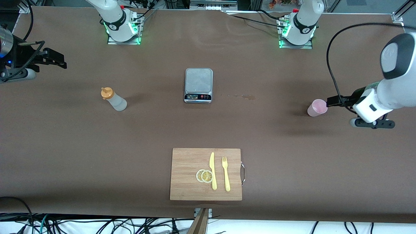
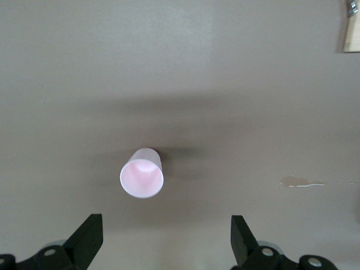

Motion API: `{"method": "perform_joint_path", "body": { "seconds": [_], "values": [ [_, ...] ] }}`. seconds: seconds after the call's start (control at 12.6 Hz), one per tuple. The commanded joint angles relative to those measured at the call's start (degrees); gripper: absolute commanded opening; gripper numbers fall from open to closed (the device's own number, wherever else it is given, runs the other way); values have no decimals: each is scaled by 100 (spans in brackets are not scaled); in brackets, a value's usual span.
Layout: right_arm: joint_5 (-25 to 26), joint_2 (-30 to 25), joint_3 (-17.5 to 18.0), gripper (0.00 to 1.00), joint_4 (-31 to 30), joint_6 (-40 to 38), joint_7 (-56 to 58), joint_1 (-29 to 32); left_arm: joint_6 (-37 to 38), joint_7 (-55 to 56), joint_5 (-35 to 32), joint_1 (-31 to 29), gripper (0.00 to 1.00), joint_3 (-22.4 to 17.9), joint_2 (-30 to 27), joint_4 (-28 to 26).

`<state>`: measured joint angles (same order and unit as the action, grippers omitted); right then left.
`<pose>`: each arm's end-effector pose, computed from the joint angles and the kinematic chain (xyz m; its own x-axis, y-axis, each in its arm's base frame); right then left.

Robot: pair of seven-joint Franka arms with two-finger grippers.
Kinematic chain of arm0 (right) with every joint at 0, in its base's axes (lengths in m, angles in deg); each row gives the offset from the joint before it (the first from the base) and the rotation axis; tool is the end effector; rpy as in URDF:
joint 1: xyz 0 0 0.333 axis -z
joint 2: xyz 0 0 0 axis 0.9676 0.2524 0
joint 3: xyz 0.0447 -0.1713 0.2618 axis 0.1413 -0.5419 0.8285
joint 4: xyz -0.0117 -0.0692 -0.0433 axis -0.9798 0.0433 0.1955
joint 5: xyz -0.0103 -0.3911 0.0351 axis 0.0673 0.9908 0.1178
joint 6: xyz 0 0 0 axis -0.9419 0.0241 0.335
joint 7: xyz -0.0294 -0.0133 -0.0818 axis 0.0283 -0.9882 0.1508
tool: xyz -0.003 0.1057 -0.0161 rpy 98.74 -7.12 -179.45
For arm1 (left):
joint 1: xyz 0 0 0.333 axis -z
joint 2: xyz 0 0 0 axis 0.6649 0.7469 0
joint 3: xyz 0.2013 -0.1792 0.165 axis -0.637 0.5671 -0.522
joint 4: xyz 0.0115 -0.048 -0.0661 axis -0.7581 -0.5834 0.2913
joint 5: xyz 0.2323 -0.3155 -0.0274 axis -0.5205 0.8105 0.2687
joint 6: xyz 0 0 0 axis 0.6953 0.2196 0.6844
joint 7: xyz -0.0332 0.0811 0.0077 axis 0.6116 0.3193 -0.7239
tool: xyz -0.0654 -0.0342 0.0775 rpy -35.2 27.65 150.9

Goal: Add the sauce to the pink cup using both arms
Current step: 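Move the left gripper down around the pink cup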

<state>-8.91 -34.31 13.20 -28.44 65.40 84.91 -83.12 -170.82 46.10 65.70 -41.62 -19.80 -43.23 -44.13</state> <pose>0.5347 0.0058 0.5917 0.9722 0.1409 -0.1869 0.1368 -0.9900 -0.0349 0.6140 -0.0071 0.4461 0.9722 -0.0596 -0.2264 -0.0469 -0.9970 0.0611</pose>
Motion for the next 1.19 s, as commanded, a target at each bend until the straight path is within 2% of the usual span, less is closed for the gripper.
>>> {"method": "perform_joint_path", "body": {
  "seconds": [0.0,0.16,0.4,0.71,1.11],
  "values": [
    [-68,33,-15,100,122,-119,93,0,-718,-969,-98,-33,100,-306,-123,-754],
    [-68,33,-15,100,122,-119,93,0,-1368,-1288,-98,-6,100,-535,-167,-1369],
    [-77,42,-15,100,105,-119,93,0,-1853,-1324,-98,-6,100,-667,-176,-1932],
    [-77,42,-15,100,105,-119,101,0,-3338,-1438,-212,-41,100,-720,-501,-3364],
    [-77,51,-24,100,96,-119,172,0,-3857,-1753,-221,-50,99,-808,-519,-3814]
  ]
}}
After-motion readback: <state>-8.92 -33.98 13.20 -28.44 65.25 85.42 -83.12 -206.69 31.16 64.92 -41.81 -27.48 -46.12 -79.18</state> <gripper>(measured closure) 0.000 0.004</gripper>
